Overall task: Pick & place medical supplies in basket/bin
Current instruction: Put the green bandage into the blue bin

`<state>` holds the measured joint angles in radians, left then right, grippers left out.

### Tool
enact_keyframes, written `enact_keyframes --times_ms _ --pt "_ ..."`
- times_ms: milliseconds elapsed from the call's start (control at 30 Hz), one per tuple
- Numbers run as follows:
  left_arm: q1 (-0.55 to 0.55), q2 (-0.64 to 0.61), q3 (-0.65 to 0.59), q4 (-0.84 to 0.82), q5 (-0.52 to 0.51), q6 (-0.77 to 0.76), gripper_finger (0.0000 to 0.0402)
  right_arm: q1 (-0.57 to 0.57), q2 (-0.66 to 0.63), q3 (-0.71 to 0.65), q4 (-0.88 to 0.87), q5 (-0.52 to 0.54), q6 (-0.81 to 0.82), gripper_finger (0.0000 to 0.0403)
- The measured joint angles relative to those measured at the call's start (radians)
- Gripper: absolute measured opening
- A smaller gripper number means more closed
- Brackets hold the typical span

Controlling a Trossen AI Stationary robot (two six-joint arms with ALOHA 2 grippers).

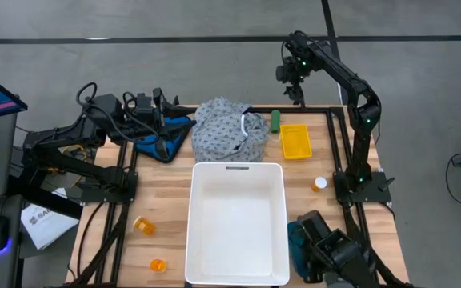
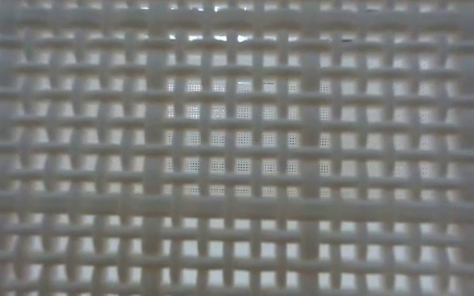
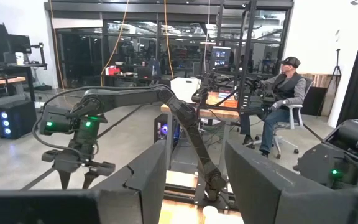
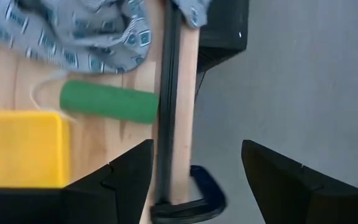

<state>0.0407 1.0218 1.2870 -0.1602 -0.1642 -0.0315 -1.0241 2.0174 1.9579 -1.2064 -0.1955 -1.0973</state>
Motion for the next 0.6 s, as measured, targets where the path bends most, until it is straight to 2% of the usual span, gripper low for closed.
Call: enact_keyframes --times_ms 133,433,500,600 --pt "0.0 0.0 0.0 0.0 0.0 0.0 0.0155 0.0 0.0 0.0 0.0 0.002 0.169 0.024" --pt "0.0 0.0 0.0 0.0 0.005 0.0 0.0155 0.027 0.0 0.0 0.035 -0.002 0.691 0.024" --pt "0.0 0.0 0.0 0.0 0.004 0.003 0.0155 0.03 0.0 0.0 0.032 0.002 0.743 0.024" --pt "0.0 0.0 0.0 -0.001 0.004 0.017 0.0155 0.029 0.0 0.0 0.032 0.006 0.72 0.024"
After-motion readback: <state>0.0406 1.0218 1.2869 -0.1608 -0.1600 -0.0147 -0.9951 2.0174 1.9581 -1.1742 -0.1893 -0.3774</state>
